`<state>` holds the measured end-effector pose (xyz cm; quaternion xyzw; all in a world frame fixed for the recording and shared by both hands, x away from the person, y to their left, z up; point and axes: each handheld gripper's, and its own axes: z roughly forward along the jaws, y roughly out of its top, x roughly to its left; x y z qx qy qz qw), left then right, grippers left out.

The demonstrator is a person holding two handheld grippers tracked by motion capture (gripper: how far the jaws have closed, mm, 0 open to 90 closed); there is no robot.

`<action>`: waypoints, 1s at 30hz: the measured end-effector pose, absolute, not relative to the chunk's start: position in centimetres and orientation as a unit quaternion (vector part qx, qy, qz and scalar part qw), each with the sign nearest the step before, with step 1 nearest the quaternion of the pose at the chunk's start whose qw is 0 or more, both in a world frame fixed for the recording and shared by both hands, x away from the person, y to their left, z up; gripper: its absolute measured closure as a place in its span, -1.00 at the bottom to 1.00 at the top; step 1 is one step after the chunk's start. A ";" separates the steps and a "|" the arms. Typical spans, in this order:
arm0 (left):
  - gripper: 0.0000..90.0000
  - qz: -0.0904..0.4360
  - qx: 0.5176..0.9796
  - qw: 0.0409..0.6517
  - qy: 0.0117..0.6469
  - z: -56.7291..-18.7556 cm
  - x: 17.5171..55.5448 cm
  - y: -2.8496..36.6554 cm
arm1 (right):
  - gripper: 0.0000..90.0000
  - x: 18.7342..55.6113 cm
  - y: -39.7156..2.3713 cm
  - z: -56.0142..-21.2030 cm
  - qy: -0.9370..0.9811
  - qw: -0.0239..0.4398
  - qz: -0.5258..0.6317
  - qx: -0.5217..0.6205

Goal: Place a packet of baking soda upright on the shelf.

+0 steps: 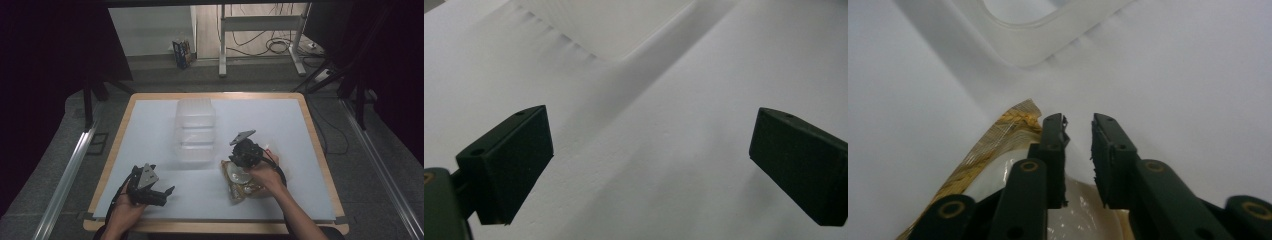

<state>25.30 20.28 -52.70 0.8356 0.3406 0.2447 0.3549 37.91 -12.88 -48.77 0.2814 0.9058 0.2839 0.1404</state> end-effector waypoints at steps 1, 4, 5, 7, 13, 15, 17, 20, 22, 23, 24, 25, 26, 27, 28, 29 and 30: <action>-0.92 0.245 0.836 0.354 0.340 -52.7 25.3 20.3 | 0.51 37.9 -13.1 -48.6 0.904 0.138 0.288 0.283; -0.92 0.244 0.836 0.354 0.340 -52.7 25.3 20.3 | 0.39 37.8 -13.8 -48.2 0.900 0.136 0.296 0.289; -0.92 0.244 0.836 0.355 0.341 -52.7 25.3 20.3 | 0.36 37.7 -14.1 -48.1 0.898 0.136 0.300 0.290; -0.92 0.245 0.835 0.355 0.341 -52.7 25.3 20.4 | 0.28 37.6 -14.5 -47.8 0.895 0.138 0.305 0.295; -0.92 0.245 0.835 0.355 0.340 -52.7 25.3 20.3 | 0.02 37.0 -16.0 -47.1 0.890 0.143 0.309 0.304; -0.92 0.245 0.835 0.355 0.340 -52.7 25.3 20.3 | -0.05 36.9 -16.3 -47.0 0.888 0.144 0.311 0.306; -0.92 0.246 0.833 0.359 0.343 -52.7 25.2 20.3 | -0.19 36.6 -17.1 -46.6 0.883 0.146 0.316 0.316; -0.92 0.245 0.833 0.359 0.344 -52.7 25.3 20.4 | -0.25 36.3 -17.9 -46.3 0.876 0.145 0.324 0.325; -0.92 0.245 0.833 0.358 0.343 -52.7 25.3 20.4 | -0.28 36.1 -18.6 -46.1 0.873 0.141 0.328 0.332; -0.92 0.246 0.833 0.358 0.343 -52.7 25.2 20.3 | -0.29 35.9 -19.0 -46.1 0.870 0.140 0.331 0.336; -0.92 0.246 0.833 0.358 0.343 -52.7 25.2 20.3 | -0.29 35.8 -19.4 -46.0 0.867 0.139 0.335 0.341; -0.92 0.246 0.833 0.358 0.343 -52.7 25.2 20.3 | -0.30 35.7 -19.8 -45.8 0.864 0.136 0.340 0.347; -0.92 0.246 0.833 0.358 0.343 -52.7 25.3 20.3 | -0.32 35.6 -20.2 -45.7 0.860 0.134 0.345 0.353; -0.92 0.246 0.833 0.357 0.343 -52.7 25.3 20.3 | -0.32 35.5 -20.6 -45.6 0.857 0.132 0.348 0.357; -0.92 0.246 0.833 0.357 0.343 -52.7 25.3 20.3 | -0.33 35.4 -21.0 -45.5 0.853 0.130 0.352 0.363; -0.92 0.246 0.833 0.357 0.343 -52.7 25.2 20.3 | -0.35 35.2 -21.4 -45.4 0.849 0.127 0.354 0.370; -0.92 0.247 0.833 0.357 0.342 -52.7 25.2 20.3 | -0.35 35.1 -21.8 -45.4 0.847 0.127 0.357 0.374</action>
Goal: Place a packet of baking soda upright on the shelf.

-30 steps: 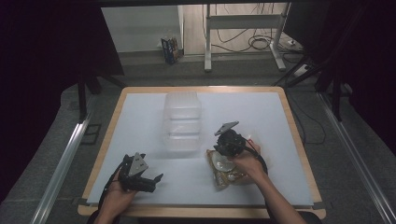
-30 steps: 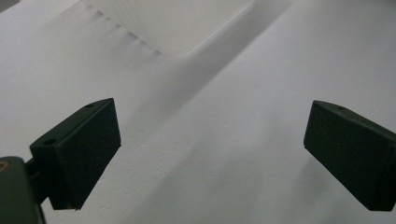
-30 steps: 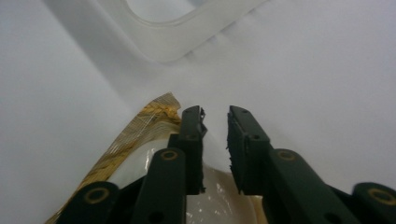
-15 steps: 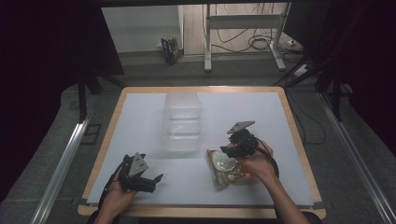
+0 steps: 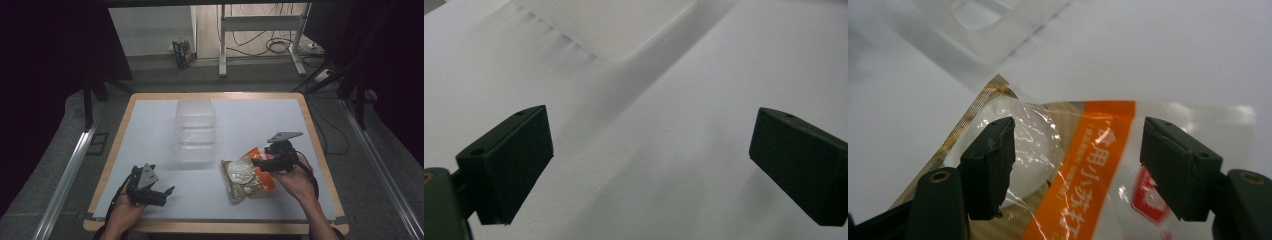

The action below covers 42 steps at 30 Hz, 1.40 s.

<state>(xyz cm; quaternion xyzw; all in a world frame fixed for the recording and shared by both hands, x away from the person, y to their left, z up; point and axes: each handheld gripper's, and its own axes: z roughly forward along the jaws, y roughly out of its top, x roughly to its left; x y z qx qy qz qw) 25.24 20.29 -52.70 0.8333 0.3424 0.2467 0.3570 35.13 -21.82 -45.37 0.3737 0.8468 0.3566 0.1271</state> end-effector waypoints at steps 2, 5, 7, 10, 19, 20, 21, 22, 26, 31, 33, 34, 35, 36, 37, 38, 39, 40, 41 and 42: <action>-0.92 0.247 0.833 0.358 0.342 -52.7 25.2 20.3 | -0.35 34.8 -22.6 -45.2 0.842 0.132 0.359 0.380; -0.92 0.248 0.832 0.359 0.342 -52.6 25.2 20.4 | -0.35 34.4 -23.6 -45.1 0.838 0.146 0.354 0.389; -0.92 0.248 0.832 0.359 0.342 -52.6 25.2 20.4 | -0.35 34.2 -24.3 -45.0 0.833 0.150 0.355 0.398; -0.92 0.248 0.833 0.359 0.342 -52.6 25.2 20.3 | -0.35 33.9 -25.4 -44.9 0.828 0.162 0.352 0.406; -0.92 0.249 0.833 0.357 0.341 -52.6 25.2 20.2 | -0.38 33.3 -27.5 -46.0 0.821 0.154 0.348 0.425; -0.92 0.249 0.833 0.356 0.342 -52.7 25.2 20.2 | -0.38 33.3 -27.5 -46.2 0.822 0.151 0.345 0.427; -0.91 0.250 0.833 0.356 0.342 -52.7 25.2 20.2 | -0.38 33.3 -27.6 -46.4 0.822 0.149 0.347 0.426; -0.91 0.249 0.834 0.356 0.340 -52.7 25.2 20.2 | -0.38 33.4 -27.6 -46.6 0.822 0.142 0.348 0.427; -0.91 0.249 0.834 0.355 0.340 -52.7 25.2 20.2 | -0.38 33.5 -27.1 -47.3 0.825 0.120 0.351 0.427; -0.91 0.248 0.836 0.354 0.338 -52.7 25.2 20.2 | -0.38 33.7 -26.0 -48.1 0.834 0.102 0.346 0.417; -0.91 0.248 0.836 0.354 0.338 -52.7 25.2 20.1 | -0.38 33.7 -25.6 -48.3 0.837 0.095 0.346 0.414; -0.91 0.248 0.836 0.353 0.338 -52.7 25.2 20.1 | -0.37 33.7 -25.5 -48.4 0.837 0.093 0.346 0.413; -0.91 0.249 0.837 0.353 0.337 -52.7 25.2 20.1 | -0.36 33.8 -25.3 -48.5 0.837 0.091 0.347 0.412; -0.91 0.249 0.837 0.353 0.337 -52.7 25.2 20.1 | -0.35 33.8 -25.2 -48.6 0.838 0.087 0.347 0.411; -0.91 0.249 0.837 0.352 0.337 -52.7 25.2 20.1 | -0.34 33.8 -25.0 -48.7 0.840 0.084 0.347 0.409; -0.91 0.249 0.838 0.351 0.336 -52.7 25.2 20.1 | -0.33 33.8 -24.8 -48.8 0.840 0.081 0.346 0.409; -0.91 0.249 0.838 0.350 0.336 -52.7 25.2 20.1 | -0.32 33.9 -24.6 -48.9 0.842 0.081 0.345 0.407; -0.91 0.249 0.838 0.350 0.336 -52.8 25.2 20.0 | -0.30 33.9 -24.3 -49.0 0.844 0.083 0.342 0.404; -0.91 0.249 0.838 0.350 0.337 -52.8 25.2 20.0 | -0.23 33.9 -24.1 -49.0 0.846 0.083 0.341 0.402; -0.91 0.249 0.838 0.350 0.337 -52.8 25.2 20.0 | -0.18 34.0 -24.0 -49.1 0.846 0.079 0.343 0.401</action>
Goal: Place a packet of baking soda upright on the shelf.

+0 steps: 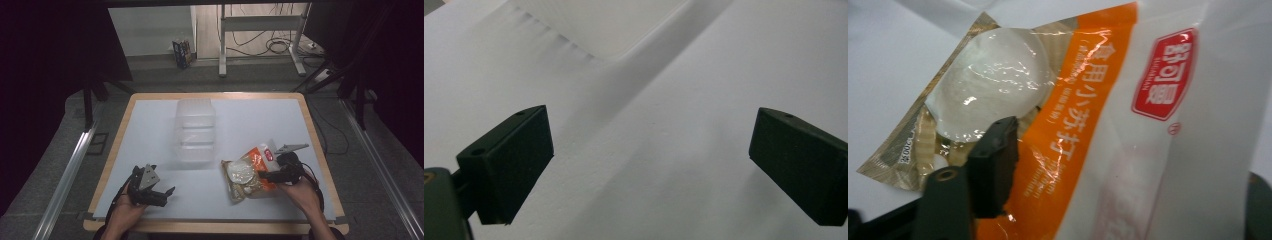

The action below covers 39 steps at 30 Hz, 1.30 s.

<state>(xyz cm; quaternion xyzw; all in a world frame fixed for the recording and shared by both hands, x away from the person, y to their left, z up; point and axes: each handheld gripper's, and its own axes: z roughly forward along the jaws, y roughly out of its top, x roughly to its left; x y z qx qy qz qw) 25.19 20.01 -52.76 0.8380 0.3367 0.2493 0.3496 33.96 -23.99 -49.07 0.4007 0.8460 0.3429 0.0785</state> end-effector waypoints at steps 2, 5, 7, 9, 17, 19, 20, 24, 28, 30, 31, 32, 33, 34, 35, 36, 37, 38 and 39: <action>-0.91 0.250 0.839 0.349 0.335 -52.7 25.2 20.0 | 0.00 34.0 -23.7 -49.1 0.843 0.066 0.347 0.406; -0.91 0.252 0.837 0.352 0.335 -52.7 25.2 20.0 | 0.30 33.9 -23.4 -49.0 0.842 0.061 0.351 0.404; -0.91 0.253 0.837 0.352 0.334 -52.7 25.2 20.0 | 0.56 33.8 -23.1 -48.8 0.846 0.075 0.345 0.400; -0.91 0.254 0.837 0.352 0.334 -52.7 25.2 20.0 | 0.87 33.7 -22.9 -48.7 0.848 0.092 0.333 0.403; -0.91 0.257 0.836 0.352 0.333 -52.6 25.1 20.0 | 0.96 33.8 -23.1 -48.0 0.845 0.077 0.343 0.404; -0.91 0.258 0.836 0.351 0.334 -52.6 25.1 20.0 | 0.96 33.7 -23.1 -47.5 0.843 0.074 0.354 0.398; -0.91 0.258 0.836 0.351 0.334 -52.6 25.1 20.0 | 0.96 33.7 -23.1 -47.4 0.843 0.072 0.357 0.395; -0.91 0.259 0.836 0.351 0.334 -52.6 25.1 20.0 | 0.96 33.5 -22.7 -46.3 0.844 0.069 0.372 0.381; -0.91 0.259 0.836 0.351 0.334 -52.6 25.1 20.0 | 0.96 33.4 -22.1 -45.3 0.846 0.065 0.382 0.366; -0.91 0.258 0.836 0.351 0.335 -52.6 25.1 20.0 | 0.96 33.4 -21.9 -44.9 0.847 0.065 0.384 0.362; -0.91 0.258 0.836 0.350 0.335 -52.6 25.1 20.0 | 0.96 33.3 -21.4 -44.3 0.850 0.069 0.382 0.355; -0.91 0.258 0.836 0.351 0.335 -52.6 25.1 20.0 | 0.96 33.3 -21.3 -44.1 0.851 0.071 0.382 0.352; -0.91 0.258 0.836 0.351 0.335 -52.6 25.1 20.0 | 0.96 33.3 -21.3 -44.1 0.851 0.071 0.382 0.352; -0.91 0.258 0.836 0.351 0.335 -52.6 25.2 20.0 | 0.96 33.3 -21.0 -43.8 0.853 0.071 0.382 0.348; -0.91 0.258 0.836 0.350 0.335 -52.6 25.2 20.0 | 0.96 33.2 -20.6 -43.3 0.856 0.072 0.381 0.342; -0.91 0.257 0.836 0.351 0.335 -52.6 25.2 20.0 | 0.96 33.2 -20.4 -43.0 0.857 0.075 0.381 0.339; -0.91 0.258 0.836 0.351 0.334 -52.6 25.2 20.0 | 0.96 33.2 -20.3 -42.8 0.858 0.075 0.380 0.336; -0.91 0.258 0.837 0.348 0.333 -52.6 25.2 20.1 | 0.96 33.2 -20.1 -42.5 0.859 0.076 0.382 0.334; -0.91 0.258 0.837 0.349 0.334 -52.6 25.2 20.1 | 0.96 33.3 -20.0 -42.3 0.859 0.078 0.382 0.332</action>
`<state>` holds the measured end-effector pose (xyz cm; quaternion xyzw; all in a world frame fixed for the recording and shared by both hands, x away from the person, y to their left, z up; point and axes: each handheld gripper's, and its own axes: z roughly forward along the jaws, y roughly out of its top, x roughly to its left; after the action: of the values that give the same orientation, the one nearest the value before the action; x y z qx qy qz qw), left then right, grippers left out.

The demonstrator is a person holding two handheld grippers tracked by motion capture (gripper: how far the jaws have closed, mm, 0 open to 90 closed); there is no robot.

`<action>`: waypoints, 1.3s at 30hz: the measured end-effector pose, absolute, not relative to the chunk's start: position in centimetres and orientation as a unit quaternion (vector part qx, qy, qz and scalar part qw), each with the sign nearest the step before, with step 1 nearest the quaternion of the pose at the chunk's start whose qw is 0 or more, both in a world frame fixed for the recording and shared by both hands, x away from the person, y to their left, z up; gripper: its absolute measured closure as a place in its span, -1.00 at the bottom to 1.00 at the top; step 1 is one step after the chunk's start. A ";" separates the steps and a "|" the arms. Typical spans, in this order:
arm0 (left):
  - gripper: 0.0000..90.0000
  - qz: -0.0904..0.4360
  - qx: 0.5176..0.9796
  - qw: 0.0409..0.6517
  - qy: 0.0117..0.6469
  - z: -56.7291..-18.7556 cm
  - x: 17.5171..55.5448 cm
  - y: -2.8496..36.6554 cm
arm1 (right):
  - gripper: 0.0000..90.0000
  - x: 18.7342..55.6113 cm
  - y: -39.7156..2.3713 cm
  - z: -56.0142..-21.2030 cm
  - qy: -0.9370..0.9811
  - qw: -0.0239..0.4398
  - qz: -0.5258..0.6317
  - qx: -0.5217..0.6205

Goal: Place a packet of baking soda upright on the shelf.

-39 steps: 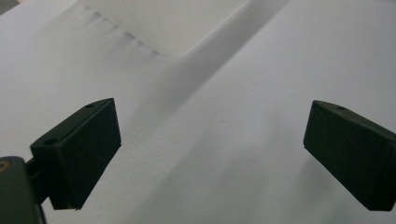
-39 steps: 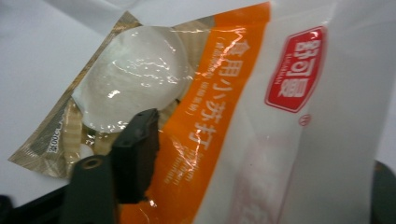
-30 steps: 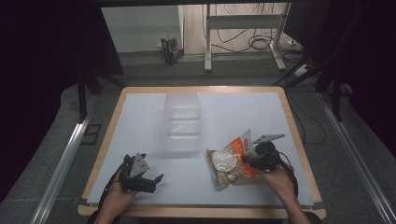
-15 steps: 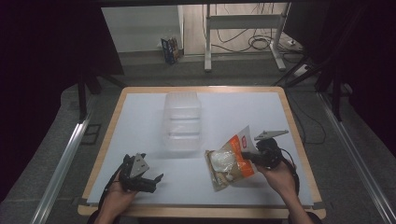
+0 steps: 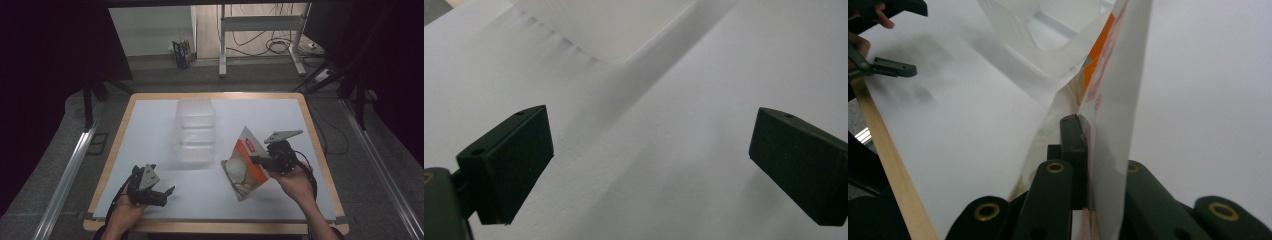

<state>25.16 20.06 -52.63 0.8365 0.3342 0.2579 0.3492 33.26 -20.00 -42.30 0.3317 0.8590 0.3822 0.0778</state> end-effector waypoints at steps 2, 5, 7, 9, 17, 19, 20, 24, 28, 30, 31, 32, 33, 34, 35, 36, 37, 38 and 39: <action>-0.91 0.258 0.838 0.347 0.333 -52.6 25.2 20.1 | 0.96 33.3 -19.8 -41.8 0.861 0.086 0.381 0.326; -0.91 0.258 0.837 0.347 0.334 -52.6 25.2 20.1 | 0.96 33.5 -19.6 -41.3 0.861 0.095 0.381 0.324; -0.91 0.258 0.837 0.347 0.334 -52.6 25.2 20.1 | 0.97 33.6 -19.6 -41.1 0.861 0.098 0.381 0.323; -0.91 0.259 0.837 0.347 0.334 -52.6 25.2 20.1 | 0.97 34.0 -19.6 -40.5 0.861 0.109 0.378 0.321; -0.91 0.257 0.837 0.349 0.335 -52.6 25.2 20.1 | 0.97 35.3 -19.6 -38.7 0.858 0.144 0.375 0.320; -0.91 0.257 0.837 0.349 0.335 -52.6 25.2 20.1 | 0.97 35.7 -19.6 -38.2 0.858 0.148 0.376 0.318; -0.91 0.257 0.836 0.349 0.336 -52.6 25.2 20.1 | 0.97 35.9 -19.5 -38.0 0.856 0.150 0.378 0.320; -0.91 0.258 0.838 0.346 0.333 -52.6 25.2 20.2 | 0.97 36.9 -19.4 -36.8 0.853 0.156 0.385 0.317; -0.91 0.257 0.838 0.347 0.333 -52.6 25.2 20.2 | 0.97 37.8 -18.7 -35.6 0.852 0.163 0.391 0.308; -0.91 0.258 0.836 0.350 0.334 -52.6 25.2 20.2 | 0.97 38.3 -18.3 -35.2 0.851 0.167 0.393 0.306; -0.91 0.257 0.836 0.351 0.336 -52.6 25.2 20.2 | 0.97 38.6 -18.1 -35.0 0.850 0.168 0.394 0.306; -0.91 0.257 0.835 0.351 0.336 -52.6 25.2 20.2 | 0.97 38.8 -18.0 -34.9 0.849 0.168 0.396 0.305; -0.91 0.257 0.835 0.351 0.336 -52.6 25.2 20.2 | 0.97 39.1 -17.8 -34.8 0.849 0.168 0.398 0.305; -0.91 0.256 0.835 0.352 0.337 -52.6 25.2 20.3 | 0.97 39.3 -17.6 -34.8 0.849 0.168 0.399 0.305; -0.91 0.256 0.835 0.352 0.337 -52.6 25.2 20.3 | 0.97 39.6 -17.5 -34.7 0.849 0.168 0.398 0.304; -0.91 0.256 0.835 0.353 0.337 -52.6 25.2 20.3 | 0.97 39.8 -17.3 -34.7 0.850 0.168 0.396 0.304; -0.91 0.255 0.834 0.353 0.338 -52.6 25.2 20.3 | 0.97 40.0 -17.2 -34.7 0.850 0.168 0.394 0.305; -0.91 0.255 0.834 0.353 0.338 -52.6 25.2 20.3 | 0.97 40.3 -17.0 -34.7 0.851 0.168 0.393 0.304; -0.91 0.255 0.834 0.353 0.338 -52.6 25.2 20.3 | 0.97 40.5 -16.9 -34.7 0.852 0.167 0.391 0.305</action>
<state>25.17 20.25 -52.63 0.8344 0.3378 0.2549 0.3532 40.48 -16.87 -34.71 0.3048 0.8520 0.3915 0.1671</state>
